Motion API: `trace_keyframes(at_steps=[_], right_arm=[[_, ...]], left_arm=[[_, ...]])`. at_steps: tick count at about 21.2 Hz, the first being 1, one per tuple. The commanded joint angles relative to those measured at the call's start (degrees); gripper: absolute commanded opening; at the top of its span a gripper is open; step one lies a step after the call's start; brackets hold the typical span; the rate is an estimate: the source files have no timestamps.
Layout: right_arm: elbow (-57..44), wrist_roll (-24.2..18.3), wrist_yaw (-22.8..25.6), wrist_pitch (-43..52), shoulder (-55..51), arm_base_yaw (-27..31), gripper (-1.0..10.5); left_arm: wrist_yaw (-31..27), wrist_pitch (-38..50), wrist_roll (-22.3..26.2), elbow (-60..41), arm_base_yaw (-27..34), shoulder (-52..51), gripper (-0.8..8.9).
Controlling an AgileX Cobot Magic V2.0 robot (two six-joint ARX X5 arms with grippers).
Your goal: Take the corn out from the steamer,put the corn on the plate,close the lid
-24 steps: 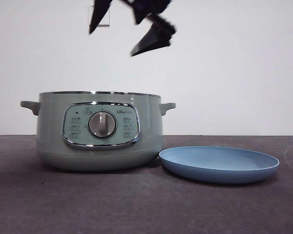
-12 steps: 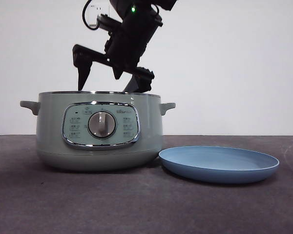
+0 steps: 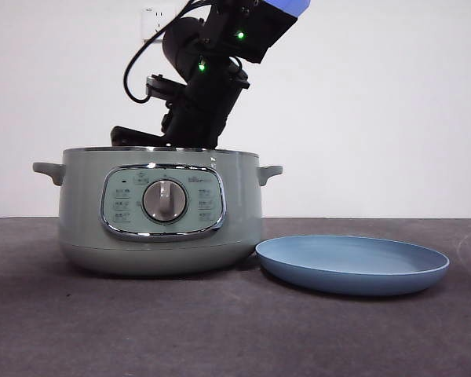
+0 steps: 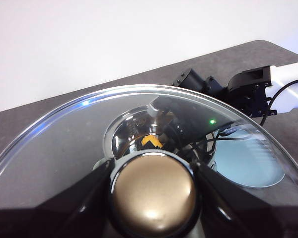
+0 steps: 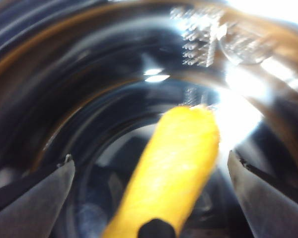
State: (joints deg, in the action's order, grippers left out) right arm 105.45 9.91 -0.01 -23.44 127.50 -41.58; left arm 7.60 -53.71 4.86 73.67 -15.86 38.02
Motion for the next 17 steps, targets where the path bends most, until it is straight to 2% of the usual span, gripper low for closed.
trace_keyframes(at_steps=[1,2,4,10,13,17], right_arm=[[0.1,0.8,0.2,0.0,1.2,-0.1,5.3],[0.1,1.1,0.4,-0.2,1.3,-0.1,4.9],[0.1,1.2,0.3,-0.6,1.4,-0.1,3.3],[0.1,1.2,-0.1,-1.6,2.9,-0.3,-0.2],[0.1,0.5,0.0,-1.0,1.2,-0.5,-0.2],[0.1,-1.9,0.1,-1.5,-6.2,-0.5,-0.2]], left_arm=[[0.1,2.5,-0.4,0.3,0.2,-0.6,-0.08],[0.1,2.5,-0.4,0.3,0.2,-0.6,-0.08],[0.1,2.4,-0.4,0.3,0.2,-0.6,-0.08],[0.1,1.6,-0.4,0.3,0.2,-0.6,-0.08],[0.1,1.6,-0.4,0.3,0.2,-0.6,-0.08],[0.1,2.1,-0.6,0.3,0.2,-0.6,-0.08]])
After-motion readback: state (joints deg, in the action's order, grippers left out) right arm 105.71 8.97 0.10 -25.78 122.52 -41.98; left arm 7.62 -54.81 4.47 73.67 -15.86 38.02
